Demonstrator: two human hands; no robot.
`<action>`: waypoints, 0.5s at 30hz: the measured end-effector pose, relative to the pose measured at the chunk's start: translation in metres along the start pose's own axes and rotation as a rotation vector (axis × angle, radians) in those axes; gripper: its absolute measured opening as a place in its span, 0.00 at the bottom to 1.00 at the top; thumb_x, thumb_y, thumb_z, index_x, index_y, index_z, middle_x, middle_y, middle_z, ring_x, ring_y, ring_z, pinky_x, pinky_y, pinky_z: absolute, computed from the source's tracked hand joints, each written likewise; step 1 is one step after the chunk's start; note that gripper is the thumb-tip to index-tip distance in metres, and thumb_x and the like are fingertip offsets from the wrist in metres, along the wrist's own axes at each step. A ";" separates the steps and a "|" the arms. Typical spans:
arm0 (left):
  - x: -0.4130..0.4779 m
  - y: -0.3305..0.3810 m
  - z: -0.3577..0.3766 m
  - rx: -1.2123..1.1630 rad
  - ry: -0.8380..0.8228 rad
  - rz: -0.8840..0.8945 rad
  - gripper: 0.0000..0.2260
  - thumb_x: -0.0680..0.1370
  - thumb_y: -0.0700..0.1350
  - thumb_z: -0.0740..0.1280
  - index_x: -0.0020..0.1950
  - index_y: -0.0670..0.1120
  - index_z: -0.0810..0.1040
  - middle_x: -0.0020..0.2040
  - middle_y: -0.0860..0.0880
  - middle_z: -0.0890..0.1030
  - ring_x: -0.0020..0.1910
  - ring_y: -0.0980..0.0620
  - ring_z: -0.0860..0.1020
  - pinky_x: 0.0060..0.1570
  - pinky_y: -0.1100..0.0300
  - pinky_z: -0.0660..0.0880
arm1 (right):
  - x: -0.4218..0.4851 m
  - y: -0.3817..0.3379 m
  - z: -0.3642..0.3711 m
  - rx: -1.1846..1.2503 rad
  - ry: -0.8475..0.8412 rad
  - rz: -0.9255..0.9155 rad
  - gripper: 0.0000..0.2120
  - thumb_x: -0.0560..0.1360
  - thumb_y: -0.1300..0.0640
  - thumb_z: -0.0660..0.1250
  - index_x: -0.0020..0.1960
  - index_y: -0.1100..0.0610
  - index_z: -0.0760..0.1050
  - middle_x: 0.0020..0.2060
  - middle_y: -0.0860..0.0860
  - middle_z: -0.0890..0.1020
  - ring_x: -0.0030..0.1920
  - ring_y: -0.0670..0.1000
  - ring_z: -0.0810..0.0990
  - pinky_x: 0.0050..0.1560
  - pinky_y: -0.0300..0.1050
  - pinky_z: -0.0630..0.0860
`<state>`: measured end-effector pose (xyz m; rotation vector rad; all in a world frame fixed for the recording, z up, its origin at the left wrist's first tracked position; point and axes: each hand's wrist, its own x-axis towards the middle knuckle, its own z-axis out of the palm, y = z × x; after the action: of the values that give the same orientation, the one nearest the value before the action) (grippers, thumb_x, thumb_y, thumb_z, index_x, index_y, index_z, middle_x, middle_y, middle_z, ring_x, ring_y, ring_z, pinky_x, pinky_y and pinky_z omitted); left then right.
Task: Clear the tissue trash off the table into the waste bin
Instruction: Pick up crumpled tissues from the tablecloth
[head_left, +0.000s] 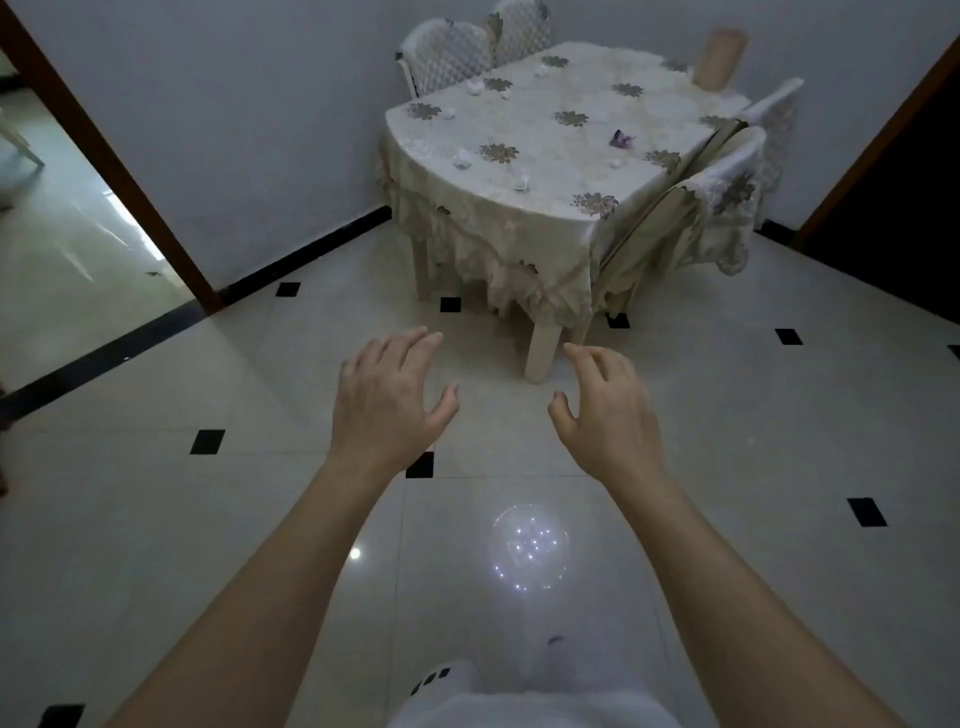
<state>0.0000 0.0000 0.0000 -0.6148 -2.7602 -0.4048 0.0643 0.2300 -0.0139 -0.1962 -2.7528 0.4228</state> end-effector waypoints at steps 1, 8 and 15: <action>0.003 -0.002 0.001 -0.016 -0.015 0.005 0.27 0.75 0.59 0.58 0.69 0.48 0.74 0.66 0.48 0.77 0.63 0.46 0.74 0.59 0.47 0.71 | 0.002 -0.001 0.003 0.010 0.008 0.003 0.24 0.75 0.54 0.67 0.69 0.59 0.71 0.60 0.56 0.79 0.63 0.56 0.74 0.60 0.53 0.73; 0.033 -0.016 0.020 -0.002 -0.011 0.029 0.27 0.75 0.59 0.58 0.69 0.47 0.73 0.66 0.48 0.77 0.63 0.46 0.74 0.58 0.47 0.71 | 0.027 0.005 0.019 -0.015 -0.001 0.033 0.24 0.75 0.53 0.67 0.70 0.57 0.70 0.60 0.54 0.78 0.64 0.54 0.73 0.60 0.52 0.73; 0.096 -0.019 0.049 0.022 -0.017 0.061 0.26 0.74 0.59 0.59 0.68 0.48 0.74 0.66 0.49 0.77 0.63 0.47 0.74 0.54 0.48 0.72 | 0.091 0.029 0.046 0.019 0.038 0.010 0.23 0.72 0.56 0.68 0.66 0.59 0.74 0.59 0.55 0.79 0.62 0.56 0.75 0.58 0.53 0.74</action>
<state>-0.1021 0.0348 -0.0172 -0.6979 -2.7501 -0.3564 -0.0342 0.2625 -0.0354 -0.2111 -2.7106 0.4438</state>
